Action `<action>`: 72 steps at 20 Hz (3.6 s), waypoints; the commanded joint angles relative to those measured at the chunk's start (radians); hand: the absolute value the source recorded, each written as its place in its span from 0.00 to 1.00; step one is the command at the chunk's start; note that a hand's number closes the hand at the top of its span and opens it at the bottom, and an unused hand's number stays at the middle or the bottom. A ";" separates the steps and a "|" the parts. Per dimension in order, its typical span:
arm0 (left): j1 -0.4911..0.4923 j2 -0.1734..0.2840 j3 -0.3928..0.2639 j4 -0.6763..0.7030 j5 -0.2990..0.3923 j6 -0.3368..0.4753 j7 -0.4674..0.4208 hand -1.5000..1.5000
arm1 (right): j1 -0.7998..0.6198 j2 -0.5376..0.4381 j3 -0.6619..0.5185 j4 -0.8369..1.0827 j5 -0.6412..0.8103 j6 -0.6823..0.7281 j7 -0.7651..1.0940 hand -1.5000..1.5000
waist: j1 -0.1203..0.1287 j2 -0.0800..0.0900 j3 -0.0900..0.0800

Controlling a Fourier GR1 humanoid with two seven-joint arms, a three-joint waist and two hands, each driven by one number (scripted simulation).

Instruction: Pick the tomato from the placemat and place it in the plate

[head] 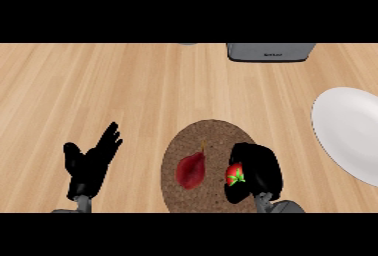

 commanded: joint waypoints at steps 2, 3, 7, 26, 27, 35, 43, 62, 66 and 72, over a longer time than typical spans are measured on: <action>0.008 0.002 0.004 -0.001 0.003 0.001 0.004 0.50 | -0.100 0.035 -0.320 0.089 0.038 -0.115 0.278 1.00 | -0.021 0.033 -0.003; 0.008 0.005 0.012 -0.015 0.006 0.005 0.000 0.50 | -0.103 0.037 -0.369 0.091 0.038 -0.139 0.328 1.00 | -0.031 0.034 -0.002; -0.003 0.013 0.006 -0.022 0.001 -0.005 0.007 0.50 | -0.273 -0.013 -0.511 0.136 0.172 -0.255 0.487 1.00 | 0.022 0.039 -0.007; -0.069 -0.021 -0.050 -0.006 -0.015 -0.017 0.042 0.50 | -0.628 -0.145 -0.914 0.319 0.864 -0.569 0.749 1.00 | 0.103 0.051 0.002; -0.047 -0.013 -0.048 0.005 -0.008 -0.033 0.026 0.50 | -0.617 -0.125 -0.912 0.294 0.903 -0.610 0.754 1.00 | 0.102 0.046 0.001; -0.029 0.001 -0.019 -0.003 0.009 -0.032 0.033 0.50 | -0.522 -0.095 -1.089 0.301 1.127 -0.711 0.777 1.00 | 0.055 0.028 0.001; -0.016 -0.029 -0.029 0.006 -0.020 0.014 0.033 0.50 | -0.480 -0.063 -1.262 0.329 1.157 -0.887 0.719 1.00 | 0.029 0.015 0.002; -0.030 0.012 0.022 -0.005 0.026 -0.034 0.068 0.50 | -0.466 -0.194 -1.547 0.814 0.510 -1.194 0.263 0.00 | 0.010 0.006 0.003; -0.006 0.006 0.012 -0.002 0.012 -0.035 0.036 0.50 | -0.435 -0.191 -1.482 0.799 0.417 -1.369 0.121 0.00 | 0.013 0.004 0.003; 0.047 0.007 0.009 -0.036 0.004 -0.029 0.021 0.50 | -0.350 -0.119 -1.423 0.669 0.257 -1.562 0.052 0.00 | 0.000 -0.006 0.001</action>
